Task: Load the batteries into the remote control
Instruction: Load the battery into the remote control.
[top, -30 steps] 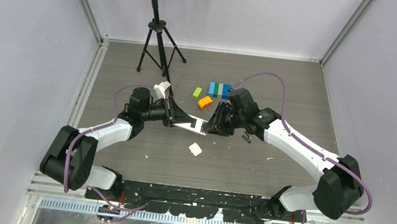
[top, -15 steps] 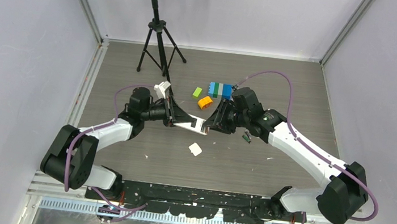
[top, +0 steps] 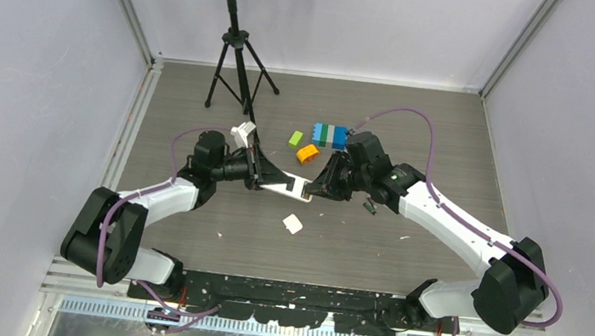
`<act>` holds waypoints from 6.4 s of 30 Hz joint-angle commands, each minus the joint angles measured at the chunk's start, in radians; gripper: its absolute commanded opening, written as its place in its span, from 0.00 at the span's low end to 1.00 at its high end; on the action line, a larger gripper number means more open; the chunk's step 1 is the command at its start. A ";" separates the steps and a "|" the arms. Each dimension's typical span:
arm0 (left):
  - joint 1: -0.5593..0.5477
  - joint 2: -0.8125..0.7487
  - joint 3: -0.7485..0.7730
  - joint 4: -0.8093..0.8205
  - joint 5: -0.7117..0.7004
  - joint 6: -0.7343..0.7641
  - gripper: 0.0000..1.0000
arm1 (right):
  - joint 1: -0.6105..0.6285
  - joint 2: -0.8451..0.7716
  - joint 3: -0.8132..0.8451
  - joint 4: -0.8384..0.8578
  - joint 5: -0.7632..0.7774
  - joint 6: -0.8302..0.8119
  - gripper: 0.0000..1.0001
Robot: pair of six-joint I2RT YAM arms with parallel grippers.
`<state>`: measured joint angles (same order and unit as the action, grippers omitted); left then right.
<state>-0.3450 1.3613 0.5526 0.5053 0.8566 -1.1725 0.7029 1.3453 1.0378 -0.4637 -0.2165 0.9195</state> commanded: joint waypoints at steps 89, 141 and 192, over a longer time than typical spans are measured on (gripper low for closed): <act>-0.003 0.049 0.021 0.033 0.012 0.043 0.00 | -0.011 0.075 -0.015 -0.024 -0.121 0.024 0.02; -0.011 -0.012 0.115 -0.712 0.359 0.307 0.00 | 0.027 -0.140 -0.235 0.268 -0.513 -0.365 0.86; -0.061 -0.183 0.061 -0.580 0.415 0.116 0.00 | 0.127 -0.033 -0.352 0.538 -0.490 -0.478 0.45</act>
<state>-0.3931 1.2430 0.6003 -0.2104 1.1206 -0.9012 0.8227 1.3174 0.7071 -0.0658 -0.7647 0.4740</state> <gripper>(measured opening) 0.224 0.531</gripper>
